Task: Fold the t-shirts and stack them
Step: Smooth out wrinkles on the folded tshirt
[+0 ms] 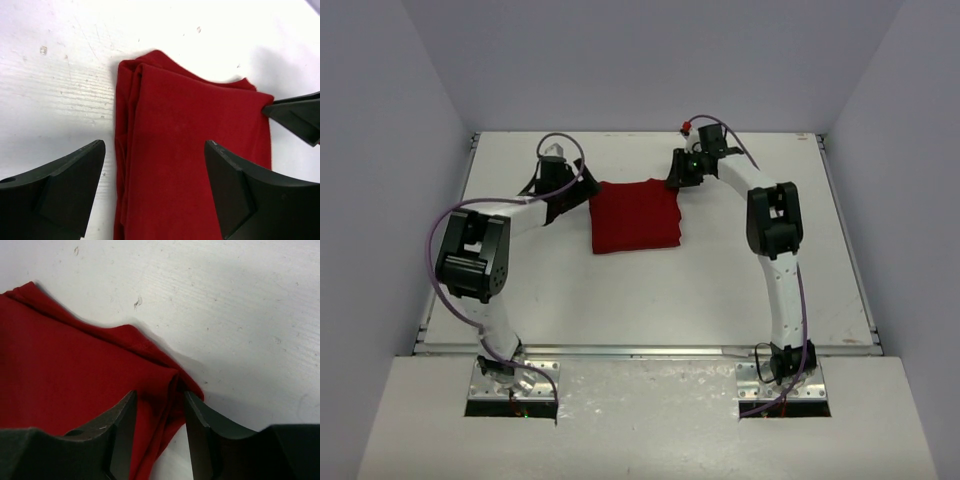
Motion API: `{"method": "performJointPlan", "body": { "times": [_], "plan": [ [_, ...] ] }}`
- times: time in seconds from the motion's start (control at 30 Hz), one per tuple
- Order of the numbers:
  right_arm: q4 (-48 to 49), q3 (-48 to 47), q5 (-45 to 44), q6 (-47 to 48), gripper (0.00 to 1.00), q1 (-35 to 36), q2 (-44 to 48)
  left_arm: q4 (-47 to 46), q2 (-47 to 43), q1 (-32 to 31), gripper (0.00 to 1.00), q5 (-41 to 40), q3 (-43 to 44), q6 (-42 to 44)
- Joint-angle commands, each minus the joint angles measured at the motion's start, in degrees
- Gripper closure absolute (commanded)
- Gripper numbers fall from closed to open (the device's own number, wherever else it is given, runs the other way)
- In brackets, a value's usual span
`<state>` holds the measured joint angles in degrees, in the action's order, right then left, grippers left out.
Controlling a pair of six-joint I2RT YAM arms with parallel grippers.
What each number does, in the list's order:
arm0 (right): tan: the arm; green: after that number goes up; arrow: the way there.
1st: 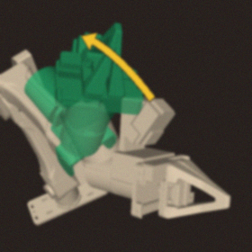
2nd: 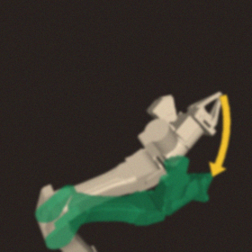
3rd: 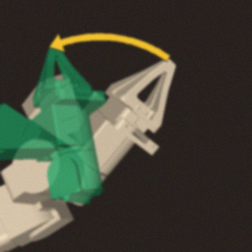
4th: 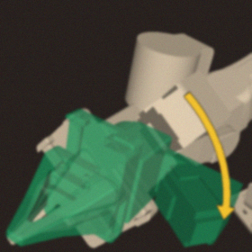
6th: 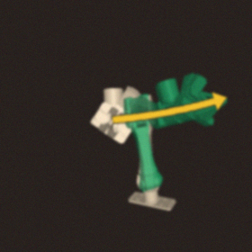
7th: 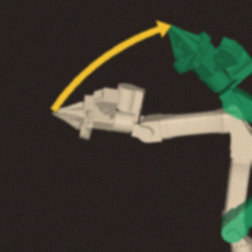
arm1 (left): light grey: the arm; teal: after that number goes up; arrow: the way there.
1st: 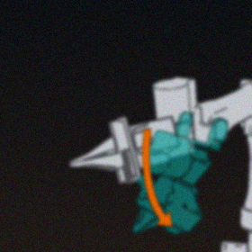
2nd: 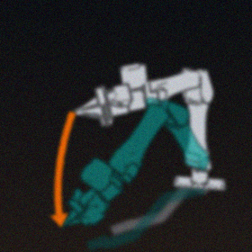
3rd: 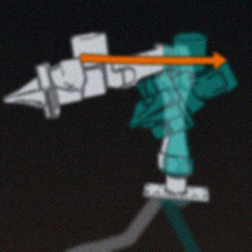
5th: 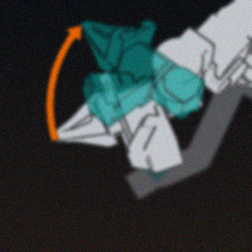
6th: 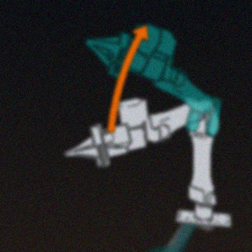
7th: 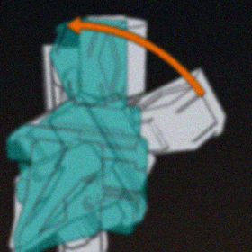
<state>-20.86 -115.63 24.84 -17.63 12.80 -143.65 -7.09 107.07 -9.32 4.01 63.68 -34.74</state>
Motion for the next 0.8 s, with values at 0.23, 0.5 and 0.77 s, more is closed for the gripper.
{"method": "performJointPlan", "body": {
  "times": [0.23,0.5,0.77],
  "plan": [
    [-4.01,7.24,-1.72,-0.92,0.01,-0.49,24.87,24.19,-22.67,0.45,0.03,-18.66,2.94,-1.02],
    [-10.87,38.13,-14.9,-2.85,0.01,2.14,53.88,37.23,-55.86,0.45,0.0,-20.01,-5.75,3.16],
    [-21.4,57.87,-30.2,-0.75,0.01,6.28,94.19,44.53,-68.81,0.45,0.0,-34.68,-9.36,10.57]
  ]
}}
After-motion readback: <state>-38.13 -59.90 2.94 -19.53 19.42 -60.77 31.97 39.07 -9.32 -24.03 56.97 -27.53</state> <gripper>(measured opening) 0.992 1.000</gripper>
